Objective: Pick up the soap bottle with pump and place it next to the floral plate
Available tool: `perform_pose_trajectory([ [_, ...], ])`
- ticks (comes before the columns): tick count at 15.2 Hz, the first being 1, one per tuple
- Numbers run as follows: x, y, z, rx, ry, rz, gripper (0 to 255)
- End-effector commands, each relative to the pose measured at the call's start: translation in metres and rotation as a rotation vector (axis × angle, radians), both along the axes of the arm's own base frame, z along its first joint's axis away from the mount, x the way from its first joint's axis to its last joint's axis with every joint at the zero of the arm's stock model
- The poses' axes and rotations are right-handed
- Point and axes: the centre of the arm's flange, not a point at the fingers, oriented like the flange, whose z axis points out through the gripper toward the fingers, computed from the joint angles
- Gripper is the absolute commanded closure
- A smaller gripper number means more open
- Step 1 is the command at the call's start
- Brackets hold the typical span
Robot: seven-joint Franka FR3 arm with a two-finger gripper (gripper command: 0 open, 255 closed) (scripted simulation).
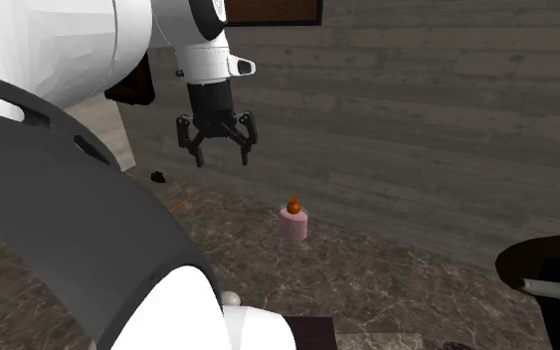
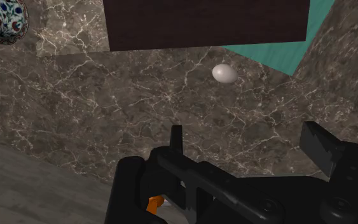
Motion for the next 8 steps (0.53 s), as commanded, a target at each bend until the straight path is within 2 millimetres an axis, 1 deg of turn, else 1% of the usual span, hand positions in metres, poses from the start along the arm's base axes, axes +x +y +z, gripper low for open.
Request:
perform_pose_trajectory([
  [1, 0.0, 0.0, 0.0, 0.0, 0.0, 0.0, 0],
  [8, 0.065, -0.032, -0.057, 0.011, -0.01, -0.008, 0],
])
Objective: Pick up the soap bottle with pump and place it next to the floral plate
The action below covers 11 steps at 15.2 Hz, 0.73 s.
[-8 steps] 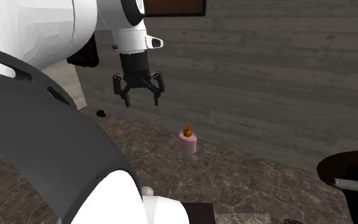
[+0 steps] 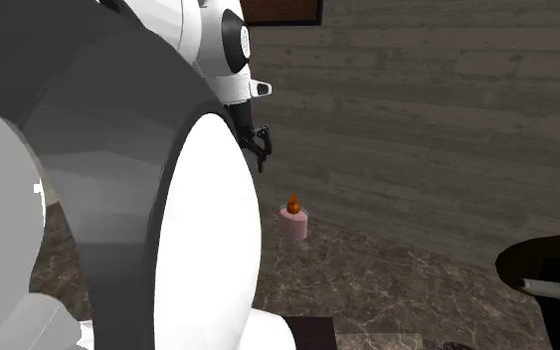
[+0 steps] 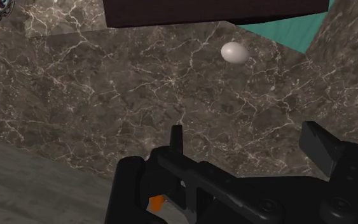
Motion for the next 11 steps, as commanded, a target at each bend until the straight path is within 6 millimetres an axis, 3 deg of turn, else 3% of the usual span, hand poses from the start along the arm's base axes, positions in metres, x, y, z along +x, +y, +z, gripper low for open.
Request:
perform_pose_trajectory([
  [1, 0.018, -0.01, -0.017, 0.003, -0.005, -0.002, 0],
  [11, 0.111, -0.056, -0.097, 0.019, -0.019, -0.013, 0],
])
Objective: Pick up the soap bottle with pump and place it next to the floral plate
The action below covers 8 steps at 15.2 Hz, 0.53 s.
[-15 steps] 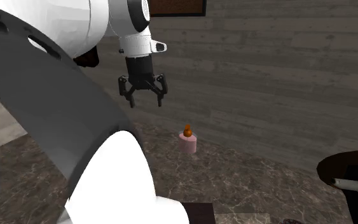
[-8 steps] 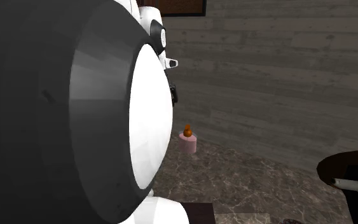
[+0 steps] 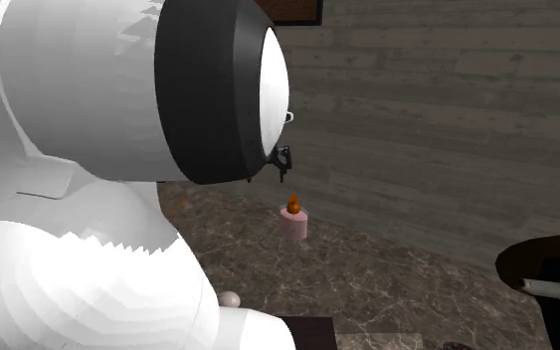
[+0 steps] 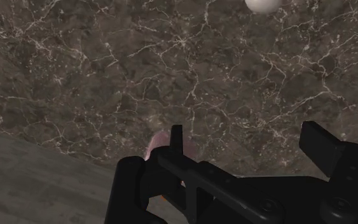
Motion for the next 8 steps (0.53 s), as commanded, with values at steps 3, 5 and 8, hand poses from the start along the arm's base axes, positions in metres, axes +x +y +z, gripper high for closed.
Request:
perform_pose_trajectory([
  [3, 0.038, -0.018, -0.033, 0.006, -0.007, -0.004, 0],
  [5, 0.057, -0.027, -0.049, 0.009, -0.01, -0.006, 0],
  [8, 0.085, -0.041, -0.073, 0.014, -0.014, -0.01, 0],
])
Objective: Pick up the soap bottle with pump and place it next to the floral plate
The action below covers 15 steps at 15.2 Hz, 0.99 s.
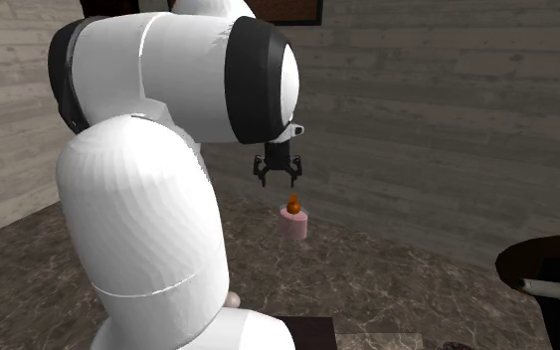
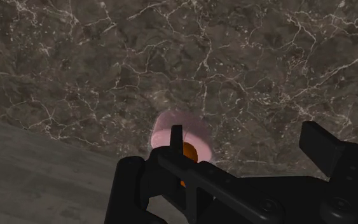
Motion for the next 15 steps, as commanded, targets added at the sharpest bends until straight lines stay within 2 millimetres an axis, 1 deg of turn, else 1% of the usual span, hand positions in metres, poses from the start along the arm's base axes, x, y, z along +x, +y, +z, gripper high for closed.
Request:
perform_pose_trajectory([
  [1, 0.02, -0.009, -0.019, 0.003, -0.004, -0.002, 0],
  [12, 0.123, -0.059, -0.106, 0.021, -0.019, -0.014, 0],
  [13, 0.131, -0.062, -0.113, 0.022, -0.021, -0.015, 0],
  [15, 0.131, -0.062, -0.123, 0.022, -0.021, -0.015, 0],
])
